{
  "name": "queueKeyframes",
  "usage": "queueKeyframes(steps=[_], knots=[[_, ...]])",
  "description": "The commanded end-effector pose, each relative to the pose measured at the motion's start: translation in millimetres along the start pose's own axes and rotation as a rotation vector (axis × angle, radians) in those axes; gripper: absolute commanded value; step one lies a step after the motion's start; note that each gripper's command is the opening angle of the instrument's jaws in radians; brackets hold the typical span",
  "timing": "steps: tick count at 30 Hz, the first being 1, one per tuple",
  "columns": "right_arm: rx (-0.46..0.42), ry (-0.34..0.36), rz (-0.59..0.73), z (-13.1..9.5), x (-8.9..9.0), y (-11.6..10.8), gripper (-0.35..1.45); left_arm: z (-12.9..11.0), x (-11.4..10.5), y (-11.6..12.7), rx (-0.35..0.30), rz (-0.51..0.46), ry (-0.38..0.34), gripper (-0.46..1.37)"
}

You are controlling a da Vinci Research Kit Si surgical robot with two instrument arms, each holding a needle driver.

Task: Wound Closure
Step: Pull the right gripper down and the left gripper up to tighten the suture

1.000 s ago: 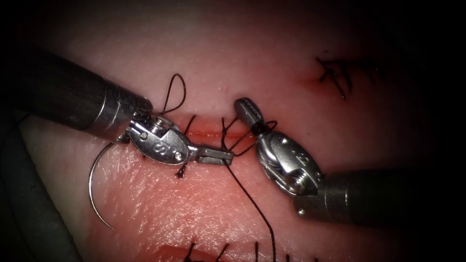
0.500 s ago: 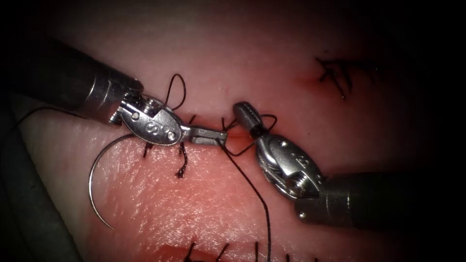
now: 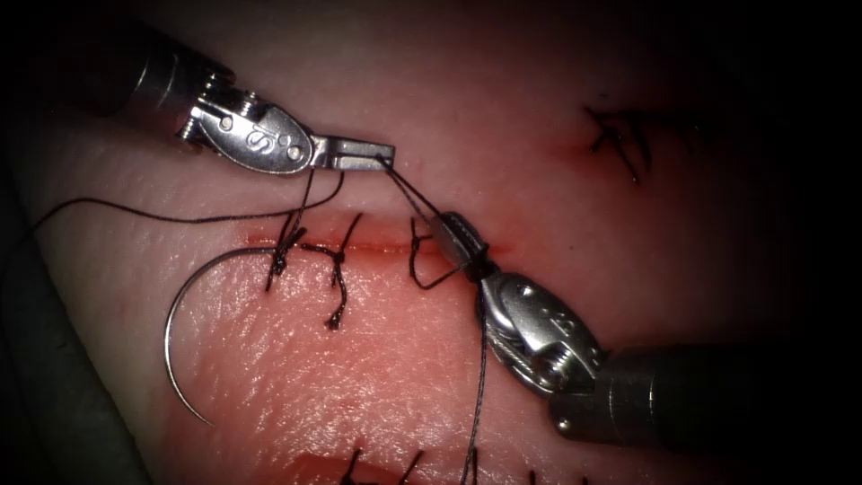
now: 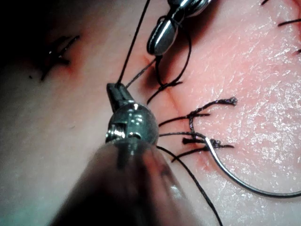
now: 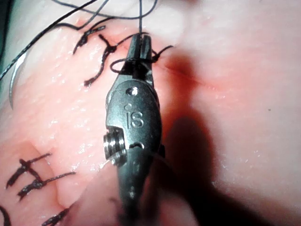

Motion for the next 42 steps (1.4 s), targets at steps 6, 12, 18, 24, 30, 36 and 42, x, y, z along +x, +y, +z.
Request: queueKeyframes(steps=[6,12,18,24,30,36,42], knots=[[0.019,-0.030,-0.018,-0.1,-0.6,-0.3,-0.35,1.2,-0.8,-2.0,0.060,-0.016,-0.040,-0.35],[0.026,-0.053,-0.028,0.0,-1.2,-0.1,-0.35,2.3,-1.4,-4.8,0.117,-0.022,-0.069,-0.35],[0.040,-0.112,-0.048,-0.3,-2.7,-0.1,-0.35,2.9,-1.9,-7.0,0.145,-0.005,-0.114,-0.35],[0.035,-0.157,-0.071,-0.9,-3.7,-0.3,-0.35,3.2,-2.2,-9.1,0.186,0.009,-0.122,-0.35],[0.034,-0.221,-0.083,-1.8,-4.7,-0.7,-0.35,3.0,-2.2,-9.2,0.176,0.034,-0.126,-0.35],[0.048,-0.254,-0.094,-2.8,-5.4,-1.2,-0.35,2.0,-2.7,-9.5,0.173,0.099,-0.116,-0.35],[0.050,-0.265,-0.098,-3.3,-5.6,-1.5,-0.35,0.3,-3.5,-9.8,0.182,0.225,-0.111,-0.35]])
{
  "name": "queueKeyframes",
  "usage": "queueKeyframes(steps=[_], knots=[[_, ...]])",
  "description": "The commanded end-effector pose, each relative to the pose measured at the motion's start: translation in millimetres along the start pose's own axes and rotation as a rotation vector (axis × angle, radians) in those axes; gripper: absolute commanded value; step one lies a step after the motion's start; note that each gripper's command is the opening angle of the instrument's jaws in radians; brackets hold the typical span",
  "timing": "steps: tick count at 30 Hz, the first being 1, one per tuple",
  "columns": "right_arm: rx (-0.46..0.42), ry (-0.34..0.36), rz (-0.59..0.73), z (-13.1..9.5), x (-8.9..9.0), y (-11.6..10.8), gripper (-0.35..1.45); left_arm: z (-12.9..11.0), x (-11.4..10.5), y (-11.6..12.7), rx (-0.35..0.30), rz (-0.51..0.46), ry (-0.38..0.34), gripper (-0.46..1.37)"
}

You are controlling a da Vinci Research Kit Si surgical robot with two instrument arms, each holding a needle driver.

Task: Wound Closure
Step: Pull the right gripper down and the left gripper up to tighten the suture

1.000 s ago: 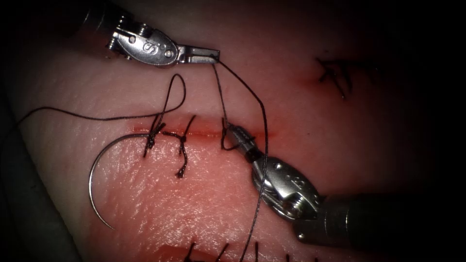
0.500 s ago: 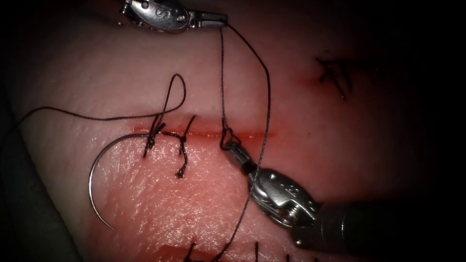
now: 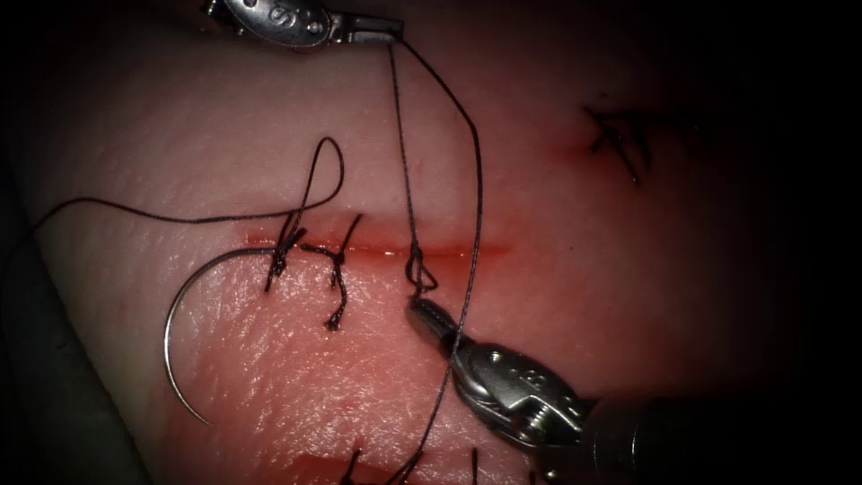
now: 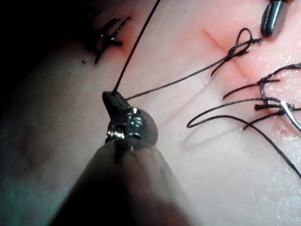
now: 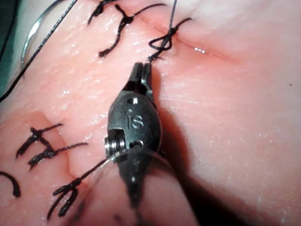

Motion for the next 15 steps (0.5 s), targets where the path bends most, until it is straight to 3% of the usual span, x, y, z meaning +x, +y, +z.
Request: queueKeyframes(steps=[1,8,15], knots=[[-0.005,-0.007,-0.002,-0.2,-0.1,-0.2,-0.35,-0.7,-0.5,-0.6,0.003,0.055,0.012,-0.35],[-0.019,-0.030,-0.014,-1.5,-1.0,-0.6,-0.35,-3.6,-2.3,-2.9,-0.024,0.207,0.047,-0.35],[-0.028,0.011,-0.017,-1.8,-0.7,-0.2,-0.35,-3.9,-2.5,-2.6,-0.023,0.174,0.050,-0.35]])
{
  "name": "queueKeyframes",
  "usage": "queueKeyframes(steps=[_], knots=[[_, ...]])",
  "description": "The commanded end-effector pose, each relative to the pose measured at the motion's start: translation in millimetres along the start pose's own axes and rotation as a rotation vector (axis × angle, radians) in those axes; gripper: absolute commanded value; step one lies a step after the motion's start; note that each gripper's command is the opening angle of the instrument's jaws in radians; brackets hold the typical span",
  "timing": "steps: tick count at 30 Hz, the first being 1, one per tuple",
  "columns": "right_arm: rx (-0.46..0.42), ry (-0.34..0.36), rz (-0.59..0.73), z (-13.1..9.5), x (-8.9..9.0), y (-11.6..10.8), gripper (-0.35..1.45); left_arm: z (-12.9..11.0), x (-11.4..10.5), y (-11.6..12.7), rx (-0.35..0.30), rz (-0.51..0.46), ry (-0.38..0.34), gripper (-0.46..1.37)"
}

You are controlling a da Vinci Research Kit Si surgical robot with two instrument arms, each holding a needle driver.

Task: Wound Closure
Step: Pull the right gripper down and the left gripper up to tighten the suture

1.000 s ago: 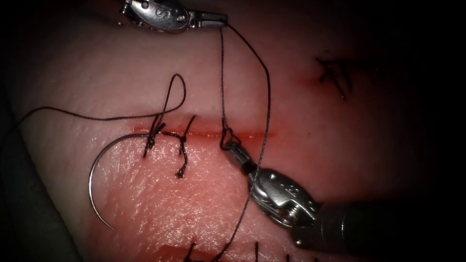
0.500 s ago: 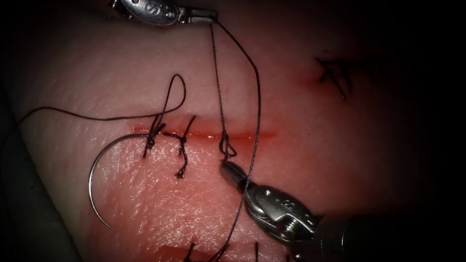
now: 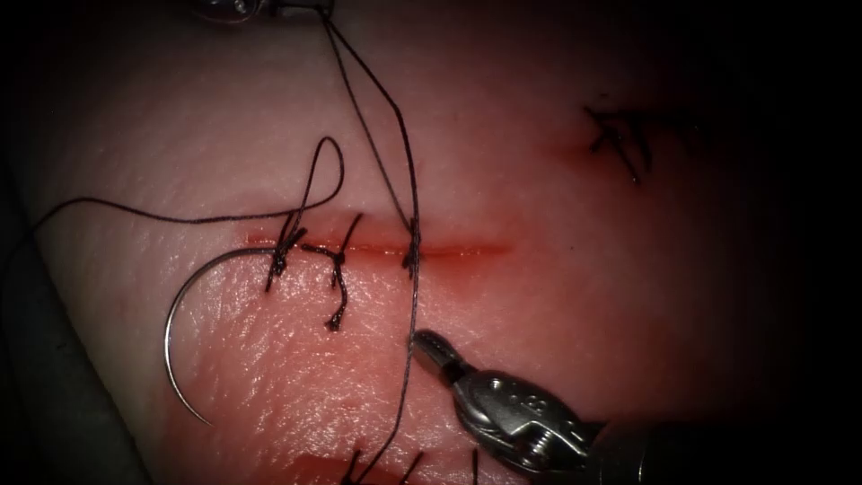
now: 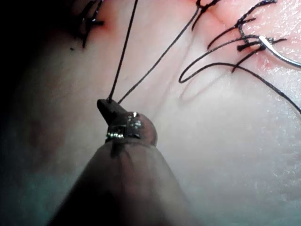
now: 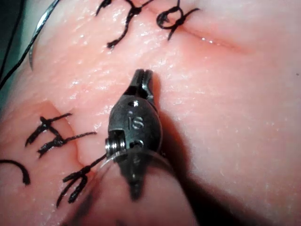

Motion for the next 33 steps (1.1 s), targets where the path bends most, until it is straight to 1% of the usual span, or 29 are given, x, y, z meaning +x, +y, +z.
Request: queueKeyframes(steps=[1,2,5,6,8,9,10,12,14,15,17,18,22,25,27,30,33], knots=[[-0.007,0.021,0.003,0.1,0.1,0.1,-0.35,0.1,0.2,0.1,0.002,-0.005,-0.003,-0.35],[-0.006,0.057,0.007,0.1,0.3,0.3,-0.35,0.3,0.4,0.2,0.003,-0.012,-0.012,-0.35],[0.000,0.093,0.009,0.3,1.0,0.5,-0.35,0.9,1.0,0.4,0.003,-0.015,-0.020,-0.35],[0.000,0.096,0.010,0.3,1.1,0.5,-0.35,0.9,1.0,0.4,0.003,-0.015,-0.020,-0.35],[-0.025,0.125,0.013,0.5,1.9,0.7,0.46,1.2,1.4,0.7,0.006,-0.029,-0.025,-0.35],[-0.028,0.128,0.014,0.5,2.0,0.7,0.54,1.2,1.5,0.7,0.007,-0.029,-0.023,-0.35],[-0.032,0.142,0.048,0.7,2.4,0.9,0.83,1.2,1.8,0.9,0.006,-0.042,-0.018,-0.35],[-0.036,0.162,0.054,1.0,2.7,1.2,0.96,1.3,2.1,1.2,0.018,-0.064,0.001,-0.35],[-0.036,0.182,0.063,1.3,2.9,1.5,0.97,1.2,2.5,1.5,0.022,-0.078,0.014,-0.35],[-0.035,0.194,0.065,1.5,3.0,1.8,0.95,1.2,2.8,1.8,0.023,-0.086,0.022,-0.35],[-0.041,0.195,0.066,1.7,3.1,2.1,0.90,1.2,3.2,2.1,0.025,-0.094,0.030,-0.35],[-0.044,0.195,0.067,2.0,3.2,2.3,0.95,1.2,3.4,2.3,0.027,-0.095,0.038,-0.35],[-0.054,0.194,0.072,2.7,3.8,2.5,1.03,1.1,4.1,2.9,0.030,-0.117,0.049,-0.35],[-0.061,0.198,0.078,3.2,4.4,2.4,0.87,1.0,4.6,3.3,0.034,-0.126,0.068,-0.35],[-0.064,0.205,0.081,3.5,4.8,2.3,0.89,1.0,4.9,3.5,0.034,-0.130,0.079,-0.35],[-0.068,0.216,0.086,4.0,5.2,2.2,0.83,1.2,5.1,3.6,0.035,-0.139,0.084,-0.35],[-0.074,0.218,0.089,4.5,5.5,2.1,0.83,1.3,5.2,3.6,0.037,-0.140,0.083,-0.35]])
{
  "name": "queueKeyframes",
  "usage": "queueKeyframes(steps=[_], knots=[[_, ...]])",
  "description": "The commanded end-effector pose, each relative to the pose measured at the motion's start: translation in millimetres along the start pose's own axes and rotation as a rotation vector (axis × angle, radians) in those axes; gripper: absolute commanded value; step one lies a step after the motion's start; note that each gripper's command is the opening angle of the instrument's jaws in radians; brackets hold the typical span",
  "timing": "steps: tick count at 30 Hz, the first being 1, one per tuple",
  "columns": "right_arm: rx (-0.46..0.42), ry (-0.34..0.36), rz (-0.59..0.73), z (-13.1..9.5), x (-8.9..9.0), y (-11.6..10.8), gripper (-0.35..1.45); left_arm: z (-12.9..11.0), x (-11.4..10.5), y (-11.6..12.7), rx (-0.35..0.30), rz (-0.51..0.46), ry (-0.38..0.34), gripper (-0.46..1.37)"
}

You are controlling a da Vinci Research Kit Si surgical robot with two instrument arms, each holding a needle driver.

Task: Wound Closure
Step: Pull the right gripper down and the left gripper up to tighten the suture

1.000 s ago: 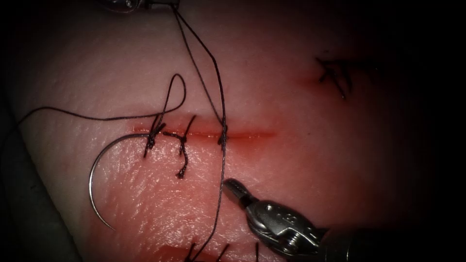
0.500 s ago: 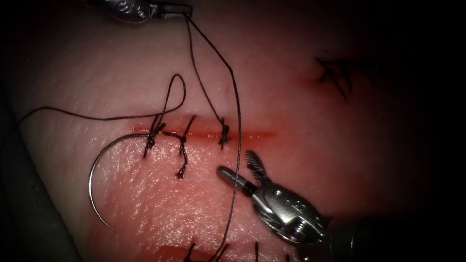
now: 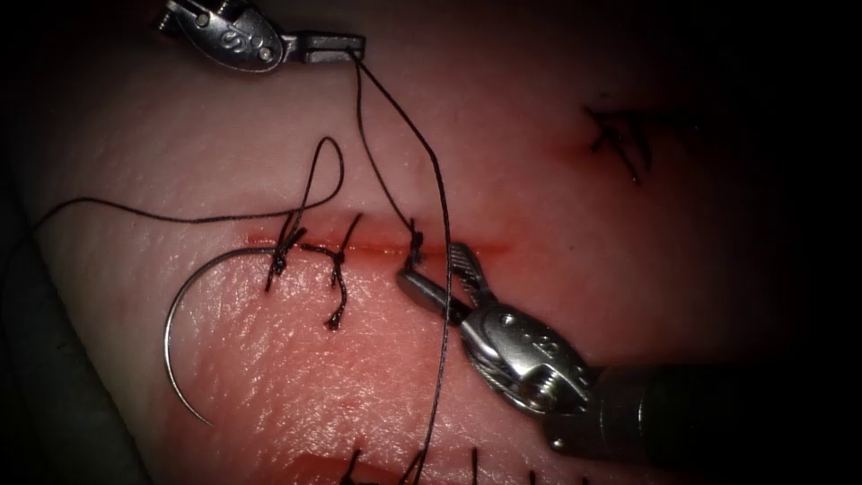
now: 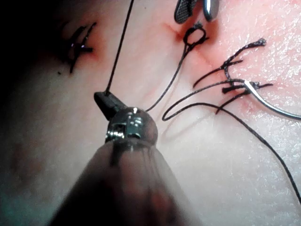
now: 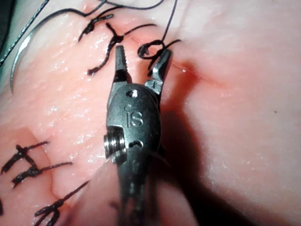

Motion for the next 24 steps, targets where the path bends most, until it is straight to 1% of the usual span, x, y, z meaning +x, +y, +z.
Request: queueKeyframes(steps=[1,2,3,4,7,8,9,13,17,24], knots=[[-0.003,0.001,-0.004,0.2,0.0,-0.1,0.81,0.1,0.0,0.0,-0.002,-0.001,-0.002,-0.35],[-0.006,0.005,-0.010,0.4,0.0,-0.2,0.70,0.1,0.0,0.0,-0.002,-0.001,-0.001,-0.35],[0.001,0.003,-0.009,0.5,-0.1,-0.2,0.53,0.1,0.1,0.1,-0.001,-0.001,0.000,-0.35],[0.010,0.001,-0.021,0.6,-0.2,-0.2,0.24,0.1,0.1,0.1,-0.002,-0.007,0.001,-0.35],[0.011,0.002,-0.034,0.6,-0.2,-0.2,-0.22,0.1,0.1,0.1,-0.002,-0.008,0.001,-0.35],[0.012,0.002,-0.051,0.6,-0.2,-0.2,-0.35,0.1,0.1,0.1,-0.002,-0.008,0.001,-0.35],[0.013,0.005,-0.051,0.6,-0.3,-0.2,-0.35,0.1,0.1,0.1,-0.002,-0.008,0.001,-0.35],[0.003,-0.042,-0.056,0.4,-0.2,-0.3,-0.35,0.1,0.0,0.0,-0.002,-0.008,0.002,-0.35],[0.008,-0.046,-0.056,0.1,-0.1,-0.5,-0.35,0.2,0.0,-0.1,-0.003,-0.015,0.003,-0.35],[0.014,-0.052,-0.059,-1.2,-0.2,-1.0,-0.35,0.5,-0.3,-0.6,-0.005,-0.016,0.006,-0.35]])
